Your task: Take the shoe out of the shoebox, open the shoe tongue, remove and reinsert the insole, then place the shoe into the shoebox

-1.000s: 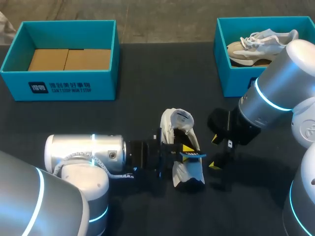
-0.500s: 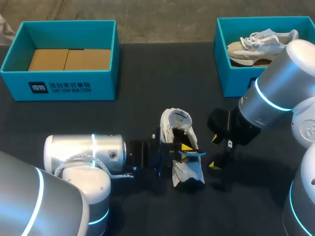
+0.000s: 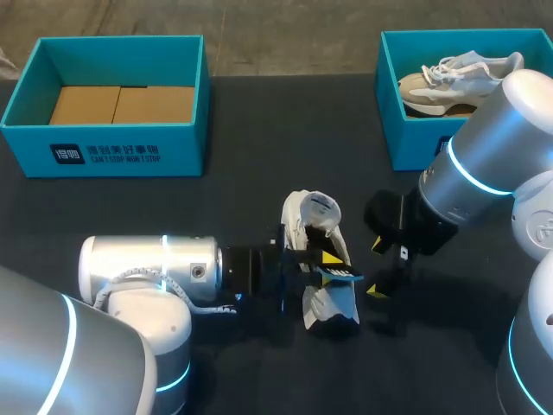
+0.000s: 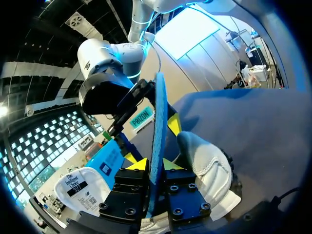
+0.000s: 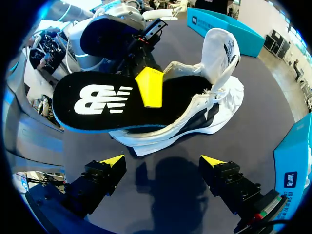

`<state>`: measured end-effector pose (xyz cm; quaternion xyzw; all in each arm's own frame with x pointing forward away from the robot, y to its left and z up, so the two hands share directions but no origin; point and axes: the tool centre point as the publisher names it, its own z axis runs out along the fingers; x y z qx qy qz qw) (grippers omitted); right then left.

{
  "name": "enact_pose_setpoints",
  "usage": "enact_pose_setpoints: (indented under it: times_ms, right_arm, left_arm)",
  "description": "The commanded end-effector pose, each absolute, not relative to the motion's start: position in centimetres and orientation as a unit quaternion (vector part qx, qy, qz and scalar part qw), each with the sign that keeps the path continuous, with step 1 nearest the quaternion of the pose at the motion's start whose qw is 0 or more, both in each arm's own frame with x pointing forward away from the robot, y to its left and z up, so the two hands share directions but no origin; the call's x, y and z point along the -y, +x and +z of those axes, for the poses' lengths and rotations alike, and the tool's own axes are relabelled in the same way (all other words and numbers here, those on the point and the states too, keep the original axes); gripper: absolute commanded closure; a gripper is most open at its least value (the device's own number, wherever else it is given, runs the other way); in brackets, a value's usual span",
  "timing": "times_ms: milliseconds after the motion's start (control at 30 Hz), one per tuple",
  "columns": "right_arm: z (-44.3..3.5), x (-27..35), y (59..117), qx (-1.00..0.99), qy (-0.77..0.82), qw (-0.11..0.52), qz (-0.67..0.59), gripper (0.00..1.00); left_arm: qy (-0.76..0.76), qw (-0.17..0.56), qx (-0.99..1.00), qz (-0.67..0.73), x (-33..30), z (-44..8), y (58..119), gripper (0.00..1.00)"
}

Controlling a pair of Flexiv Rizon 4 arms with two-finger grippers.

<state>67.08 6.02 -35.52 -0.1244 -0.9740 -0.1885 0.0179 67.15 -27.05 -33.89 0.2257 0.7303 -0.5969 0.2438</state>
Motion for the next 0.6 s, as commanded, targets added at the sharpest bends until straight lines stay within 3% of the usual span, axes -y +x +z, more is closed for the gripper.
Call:
enact_pose_setpoints:
  times_ms: [33, 467, 600]
  right_arm:
    - [-35.6, -6.1, 67.0, 0.974, -0.125, 0.017, -0.188, 0.0]
    - [-35.6, -6.1, 67.0, 0.974, -0.125, 0.017, -0.188, 0.0]
    - [-35.6, -6.1, 67.0, 0.974, -0.125, 0.017, -0.188, 0.0]
  left_arm:
    - [0.231, 0.24, -0.723, -0.605, 26.3, -33.5, 66.6, 0.85]
    - [0.244, 0.238, -0.708, -0.618, 26.6, -32.3, 65.2, 0.84]
    - [0.248, 0.238, -0.707, -0.618, 26.9, -32.0, 64.9, 0.93]
